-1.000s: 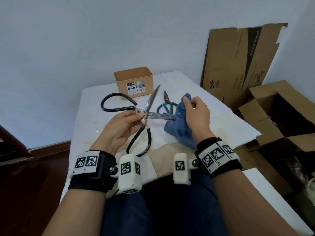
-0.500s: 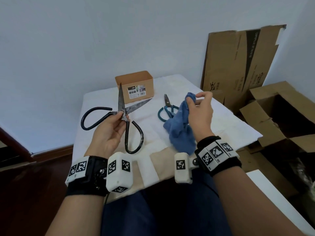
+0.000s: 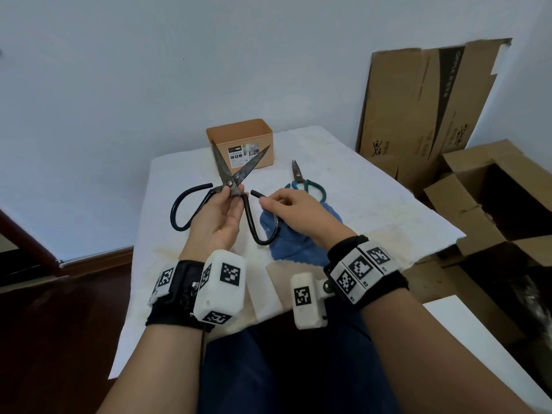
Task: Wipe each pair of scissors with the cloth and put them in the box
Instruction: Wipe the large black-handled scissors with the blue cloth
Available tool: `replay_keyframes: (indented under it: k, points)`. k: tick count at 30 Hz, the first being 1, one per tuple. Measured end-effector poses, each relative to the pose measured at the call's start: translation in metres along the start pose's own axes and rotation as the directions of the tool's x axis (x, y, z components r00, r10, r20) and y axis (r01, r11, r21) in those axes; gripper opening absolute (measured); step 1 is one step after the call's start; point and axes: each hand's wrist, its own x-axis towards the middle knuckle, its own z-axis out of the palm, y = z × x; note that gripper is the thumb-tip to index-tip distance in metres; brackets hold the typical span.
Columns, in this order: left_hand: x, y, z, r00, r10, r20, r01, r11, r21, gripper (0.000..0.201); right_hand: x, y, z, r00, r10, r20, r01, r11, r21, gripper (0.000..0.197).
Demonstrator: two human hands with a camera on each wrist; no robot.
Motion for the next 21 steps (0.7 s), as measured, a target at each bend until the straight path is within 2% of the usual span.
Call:
replay_keyframes:
  k: [2, 4, 9, 12, 14, 15, 16, 18, 19, 21]
  points:
    - [0.0, 0.001, 0.001, 0.999, -0.008, 0.041, 0.006, 0.999, 0.032, 0.012, 0.0, 0.003, 0.001, 0.999, -0.026, -0.019, 0.026, 1.0, 0.007, 0.016]
    - [-0.001, 0.003, 0.001, 0.995, -0.045, 0.084, 0.036, 0.994, 0.107, 0.015, -0.001, 0.005, 0.002, 0.997, -0.019, -0.073, 0.025, 0.996, 0.082, 0.013]
    - [-0.009, 0.004, 0.004, 0.969, -0.202, 0.141, 0.147, 0.934, 0.327, 0.027, 0.003, 0.008, -0.003, 0.956, 0.059, -0.289, 0.017, 0.967, 0.256, 0.025]
    - [-0.012, 0.005, 0.004, 0.958, -0.251, 0.135, 0.156, 0.858, 0.489, 0.027, 0.004, 0.012, -0.007, 0.94, 0.098, -0.328, 0.003, 0.956, 0.294, 0.031]
    - [-0.012, 0.009, 0.003, 0.982, -0.153, 0.111, 0.041, 0.744, 0.667, 0.024, 0.003, 0.015, -0.01, 0.934, 0.12, -0.336, -0.006, 0.948, 0.319, 0.031]
    - [-0.009, 0.011, 0.0, 0.993, -0.032, 0.112, -0.062, 0.669, 0.741, 0.024, 0.003, 0.017, -0.012, 0.932, 0.126, -0.339, -0.008, 0.944, 0.33, 0.03]
    - [-0.006, 0.015, -0.003, 0.986, 0.105, 0.127, -0.165, 0.582, 0.796, 0.024, 0.003, 0.019, -0.014, 0.932, 0.133, -0.338, -0.01, 0.94, 0.341, 0.03]
    - [0.002, 0.023, -0.01, 0.931, 0.321, 0.176, -0.3, 0.394, 0.869, 0.021, 0.003, 0.021, -0.017, 0.932, 0.14, -0.335, -0.014, 0.936, 0.351, 0.029]
    - [0.006, 0.026, -0.013, 0.913, 0.356, 0.199, -0.32, 0.323, 0.891, 0.018, 0.002, 0.022, -0.018, 0.934, 0.137, -0.331, -0.014, 0.938, 0.348, 0.03]
    - [0.009, 0.028, -0.016, 0.938, 0.264, 0.223, -0.292, 0.264, 0.919, 0.018, 0.001, 0.023, -0.019, 0.943, 0.111, -0.315, -0.001, 0.944, 0.33, 0.03]
